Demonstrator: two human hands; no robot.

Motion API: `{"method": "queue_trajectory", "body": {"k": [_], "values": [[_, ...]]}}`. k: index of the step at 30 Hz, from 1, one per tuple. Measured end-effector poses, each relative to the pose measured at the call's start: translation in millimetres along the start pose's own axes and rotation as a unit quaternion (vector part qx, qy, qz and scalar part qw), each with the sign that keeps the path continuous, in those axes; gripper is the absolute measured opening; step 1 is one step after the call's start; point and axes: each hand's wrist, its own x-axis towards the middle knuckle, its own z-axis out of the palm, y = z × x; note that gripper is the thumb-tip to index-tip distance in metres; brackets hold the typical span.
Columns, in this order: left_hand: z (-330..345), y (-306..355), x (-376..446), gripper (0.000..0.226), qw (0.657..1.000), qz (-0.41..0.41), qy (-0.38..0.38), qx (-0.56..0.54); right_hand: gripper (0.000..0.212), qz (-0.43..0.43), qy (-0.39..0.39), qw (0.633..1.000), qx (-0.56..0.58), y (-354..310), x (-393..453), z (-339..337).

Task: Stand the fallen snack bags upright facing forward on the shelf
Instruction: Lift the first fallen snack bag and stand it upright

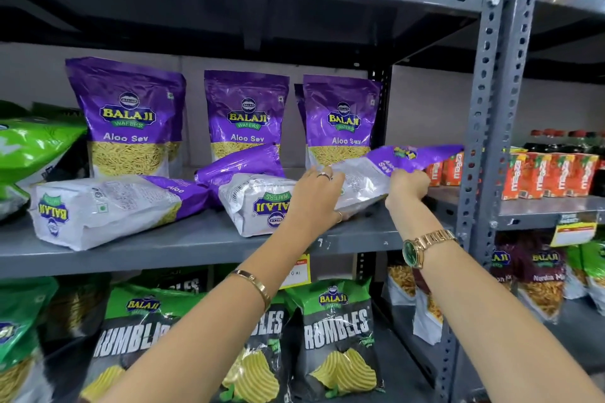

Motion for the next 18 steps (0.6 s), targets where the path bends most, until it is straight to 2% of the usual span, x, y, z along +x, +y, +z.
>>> {"method": "queue_trajectory", "body": {"k": [2, 5, 8, 10, 12, 15, 17, 18], "values": [[4, 1, -3, 0.059, 0.999, -0.007, 0.038, 0.010, 0.013, -0.057, 0.021, 0.998, -0.005, -13, -1, 8], [9, 7, -5, 0.061, 0.997, -0.029, 0.065, 0.035, 0.014, -0.164, 0.008, 0.983, -0.083, -28, -2, 15], [17, 17, -1, 0.060, 0.996, -0.040, 0.068, 0.042, 0.035, -0.266, -0.006, 0.956, -0.127, -36, -4, 17], [23, 25, 3, 0.061, 0.997, -0.053, 0.049, 0.016, 0.024, -0.329, -0.031, 0.931, -0.153, -34, -5, 19], [31, 32, 5, 0.063, 0.996, -0.078, 0.027, -0.012, 0.011, -0.366, -0.092, 0.913, -0.158, -28, -4, 19], [37, 35, 6, 0.067, 0.994, -0.106, 0.013, -0.019, 0.028, -0.326, -0.213, 0.917, -0.091, -22, 2, 16], [36, 37, 4, 0.067, 0.992, -0.122, 0.004, -0.040, 0.023, -0.265, -0.253, 0.930, 0.017, -18, 7, 10], [35, 38, 4, 0.066, 0.989, -0.134, -0.002, -0.055, 0.027, -0.228, -0.253, 0.937, 0.082, -16, 11, 8]]}}
